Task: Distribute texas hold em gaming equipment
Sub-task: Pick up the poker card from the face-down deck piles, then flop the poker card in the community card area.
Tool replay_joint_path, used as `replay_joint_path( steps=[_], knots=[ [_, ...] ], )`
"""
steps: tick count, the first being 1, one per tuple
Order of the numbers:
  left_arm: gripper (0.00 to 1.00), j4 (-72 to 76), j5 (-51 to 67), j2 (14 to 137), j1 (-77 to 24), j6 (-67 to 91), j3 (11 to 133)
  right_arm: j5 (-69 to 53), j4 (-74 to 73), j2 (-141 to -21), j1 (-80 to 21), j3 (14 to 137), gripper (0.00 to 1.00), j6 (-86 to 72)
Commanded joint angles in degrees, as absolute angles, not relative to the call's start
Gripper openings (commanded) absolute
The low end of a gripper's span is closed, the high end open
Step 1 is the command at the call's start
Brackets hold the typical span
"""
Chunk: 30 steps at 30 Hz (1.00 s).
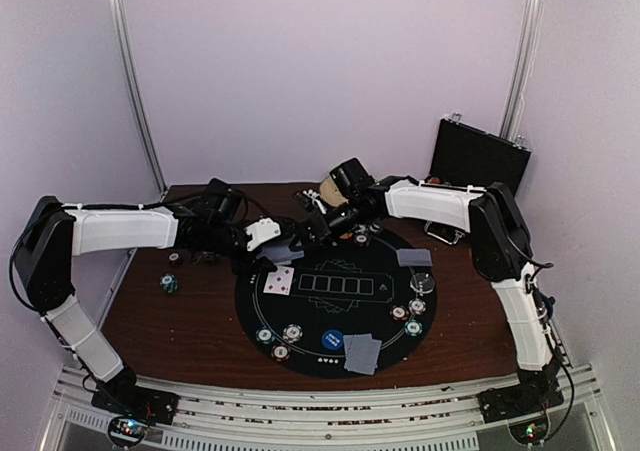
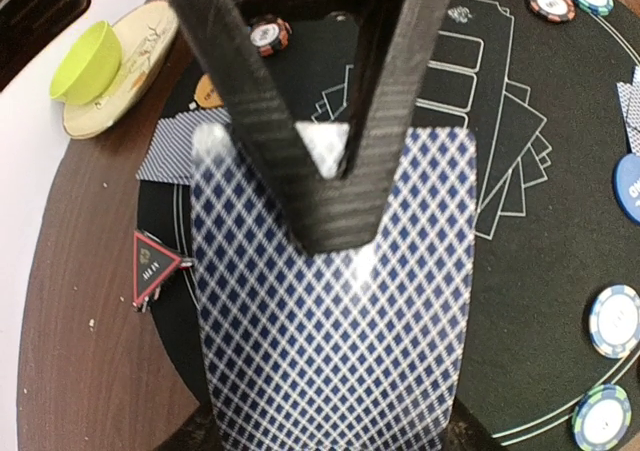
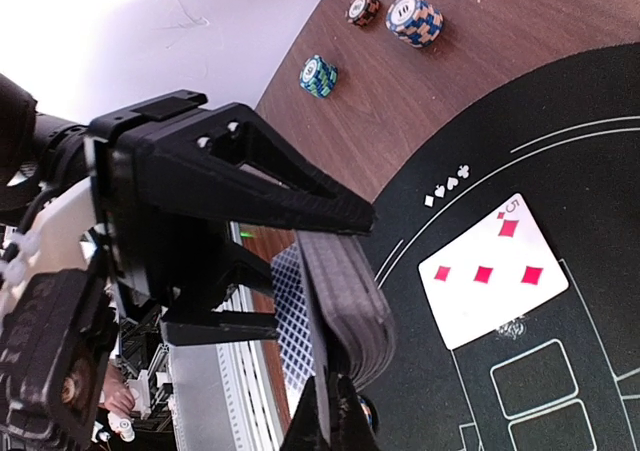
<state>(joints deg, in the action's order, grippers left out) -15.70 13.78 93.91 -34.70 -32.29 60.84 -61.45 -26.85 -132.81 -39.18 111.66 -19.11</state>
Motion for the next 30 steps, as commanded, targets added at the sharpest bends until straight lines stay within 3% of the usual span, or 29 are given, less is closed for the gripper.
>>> replay_joint_path(
  steps=[1,9,18,26,30],
  knots=[
    [0.56,-13.18,12.25,93.70,-33.79,-32.26,60.61,-60.47,-28.79,-126.81,-36.41,109.82,0.00,-16.49],
    [0.56,-13.01,11.94,93.79,-32.54,-32.40,60.38,-52.26,-35.77,-124.37,-32.79,113.41,0.00,-10.11],
    [0.56,-13.24,12.72,91.34,-26.55,-32.43,59.34,-8.33,-48.15,-123.52,-36.64,121.04,0.00,1.70],
    [0.56,-12.55,12.60,85.84,-22.45,-32.49,56.07,19.64,-54.93,-128.59,-49.88,123.09,0.00,8.83],
    [0.56,-12.08,12.83,83.09,-20.60,-32.16,54.57,26.44,-55.52,-130.57,-55.26,123.02,0.00,10.30]
  ],
)
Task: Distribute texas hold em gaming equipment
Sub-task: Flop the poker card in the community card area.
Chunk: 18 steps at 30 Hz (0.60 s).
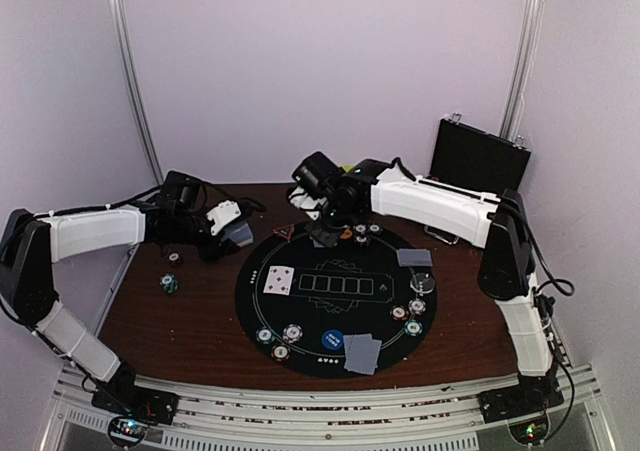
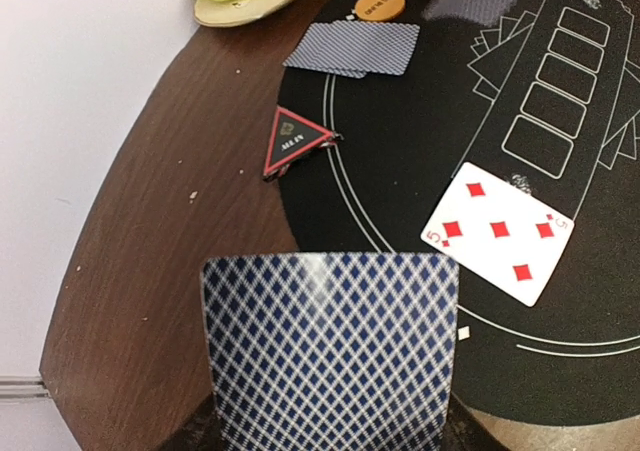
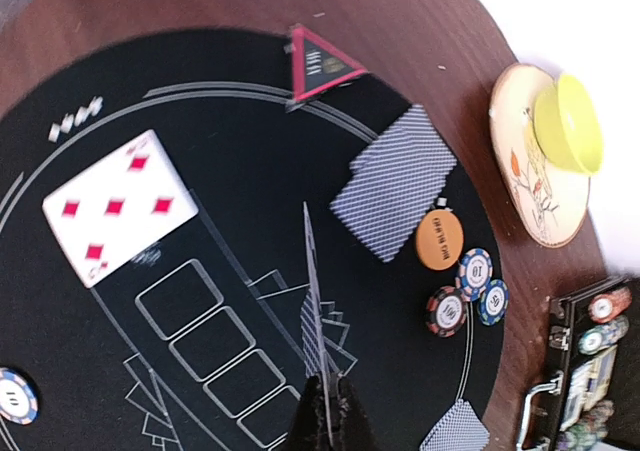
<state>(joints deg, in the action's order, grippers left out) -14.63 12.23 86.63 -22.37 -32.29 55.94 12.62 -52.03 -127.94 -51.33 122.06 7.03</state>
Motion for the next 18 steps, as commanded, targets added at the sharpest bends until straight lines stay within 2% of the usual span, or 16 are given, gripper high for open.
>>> replay_joint_path(
  steps=[1,7,18],
  knots=[
    [0.56,-11.62,12.72,82.31,-20.22,-31.99,54.05,27.55,-55.38,-130.93,-56.23,122.89,0.00,10.61],
    [0.56,-11.48,11.96,79.53,-19.30,-31.48,53.02,37.56,-52.94,-134.16,-60.39,119.89,0.01,13.18],
    [0.56,-10.74,12.78,79.90,-19.29,-30.97,52.82,42.47,-50.01,-139.73,-63.09,120.12,0.01,17.39]
  ],
)
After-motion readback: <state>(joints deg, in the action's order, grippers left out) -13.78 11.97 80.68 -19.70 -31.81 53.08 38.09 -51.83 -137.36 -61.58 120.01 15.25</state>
